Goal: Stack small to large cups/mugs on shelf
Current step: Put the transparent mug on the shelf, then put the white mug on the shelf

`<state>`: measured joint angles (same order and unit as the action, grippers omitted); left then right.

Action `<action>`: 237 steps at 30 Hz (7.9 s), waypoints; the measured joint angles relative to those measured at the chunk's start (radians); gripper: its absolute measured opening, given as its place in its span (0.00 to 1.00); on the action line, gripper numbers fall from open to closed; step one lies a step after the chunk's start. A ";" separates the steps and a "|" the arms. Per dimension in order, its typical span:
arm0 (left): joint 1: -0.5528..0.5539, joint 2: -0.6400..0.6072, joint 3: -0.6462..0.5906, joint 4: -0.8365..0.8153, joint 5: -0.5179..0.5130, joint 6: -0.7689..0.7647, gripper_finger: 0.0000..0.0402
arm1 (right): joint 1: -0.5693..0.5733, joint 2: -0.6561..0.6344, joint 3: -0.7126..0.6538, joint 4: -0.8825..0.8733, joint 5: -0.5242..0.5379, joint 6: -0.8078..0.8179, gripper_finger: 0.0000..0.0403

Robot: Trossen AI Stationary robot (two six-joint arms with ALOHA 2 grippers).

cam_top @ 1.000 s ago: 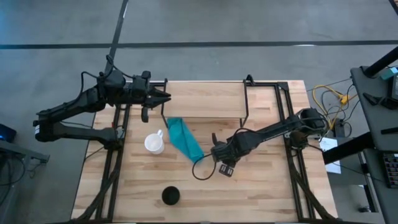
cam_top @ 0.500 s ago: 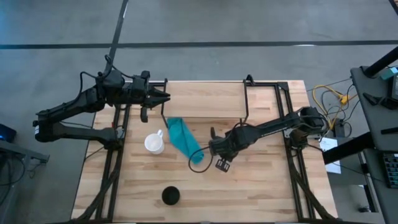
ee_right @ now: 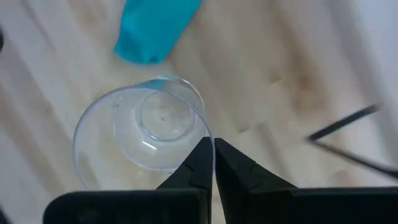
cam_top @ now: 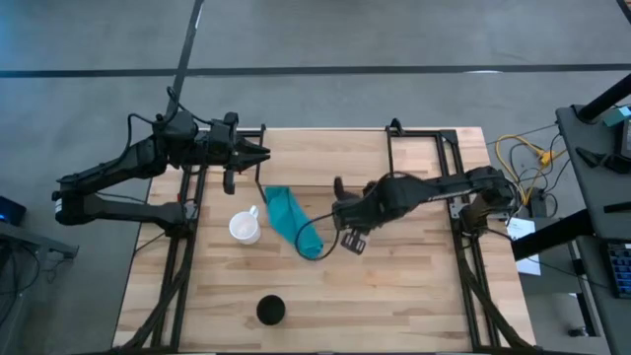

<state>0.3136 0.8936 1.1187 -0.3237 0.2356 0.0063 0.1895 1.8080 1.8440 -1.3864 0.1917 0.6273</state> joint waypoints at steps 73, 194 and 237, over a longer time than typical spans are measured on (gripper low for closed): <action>-0.002 0.021 -0.012 0.009 0.026 -0.078 0.11 | -0.648 0.115 0.337 -0.185 -0.143 -0.489 0.02; -0.002 -0.026 -0.017 -0.144 0.026 -0.134 0.11 | -0.234 0.025 0.507 -0.160 -0.158 -0.336 0.26; -0.184 0.163 -0.087 -0.166 0.158 -0.156 0.11 | 0.063 0.054 0.308 0.135 -0.170 -0.305 0.27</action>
<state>0.1291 1.0563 1.0313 -0.4892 0.3935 -0.1501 0.2527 1.8622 2.1524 -1.2511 0.0219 0.3225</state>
